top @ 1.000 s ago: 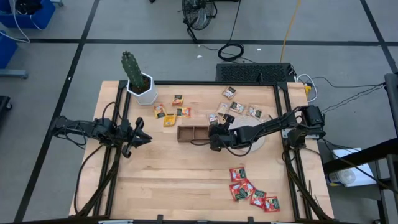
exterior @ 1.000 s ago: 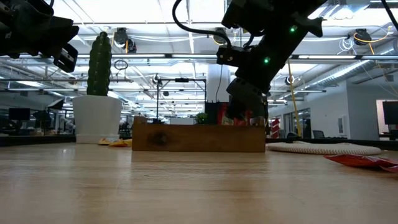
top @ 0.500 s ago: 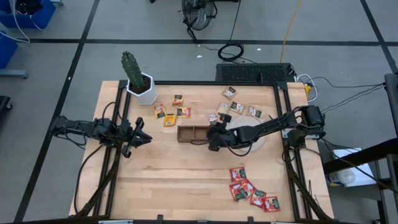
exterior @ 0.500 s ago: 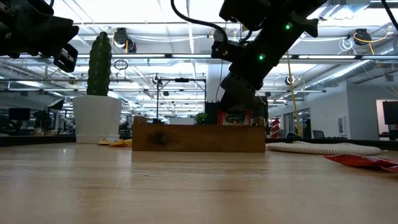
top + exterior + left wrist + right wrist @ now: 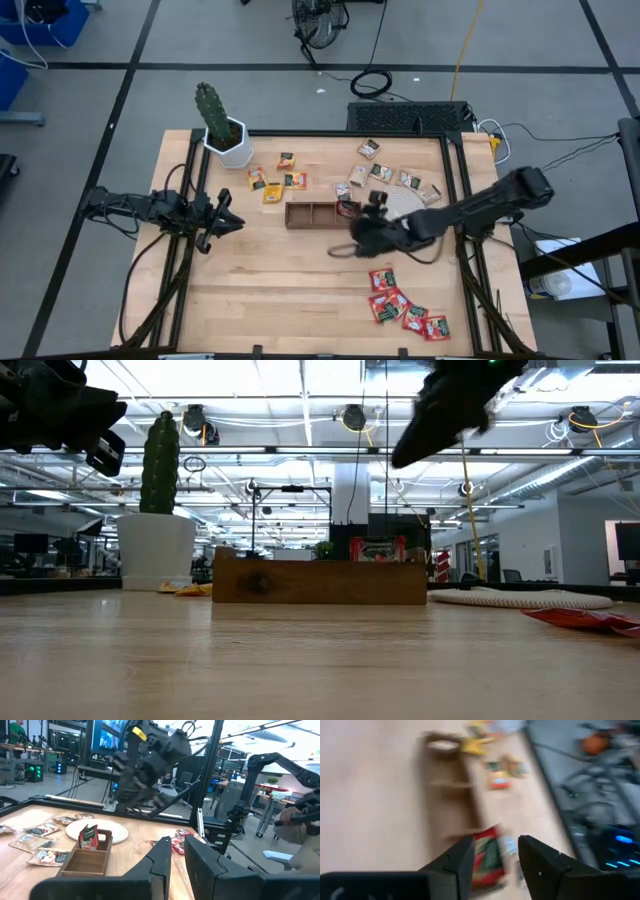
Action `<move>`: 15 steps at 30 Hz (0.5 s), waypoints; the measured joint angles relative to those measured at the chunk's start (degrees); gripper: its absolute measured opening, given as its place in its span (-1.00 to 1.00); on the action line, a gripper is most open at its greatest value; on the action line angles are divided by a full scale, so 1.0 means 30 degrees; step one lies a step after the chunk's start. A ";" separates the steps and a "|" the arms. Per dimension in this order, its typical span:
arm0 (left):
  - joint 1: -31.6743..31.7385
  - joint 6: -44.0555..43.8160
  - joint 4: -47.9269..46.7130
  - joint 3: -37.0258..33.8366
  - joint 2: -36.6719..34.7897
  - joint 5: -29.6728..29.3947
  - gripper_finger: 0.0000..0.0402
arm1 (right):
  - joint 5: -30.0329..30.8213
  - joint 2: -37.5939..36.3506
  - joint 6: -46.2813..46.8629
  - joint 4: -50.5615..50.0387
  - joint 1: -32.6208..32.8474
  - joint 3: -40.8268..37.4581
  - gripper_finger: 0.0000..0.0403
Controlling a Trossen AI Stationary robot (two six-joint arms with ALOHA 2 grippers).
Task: Pick & Place Tea
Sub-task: Put the red tea bag into the right section of the wooden organizer
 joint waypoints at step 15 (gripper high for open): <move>0.0000 0.0000 -0.0001 -0.0002 0.0003 -0.0004 -0.71 | -1.1249 0.1294 1.2083 -0.3918 0.5427 -0.0007 0.32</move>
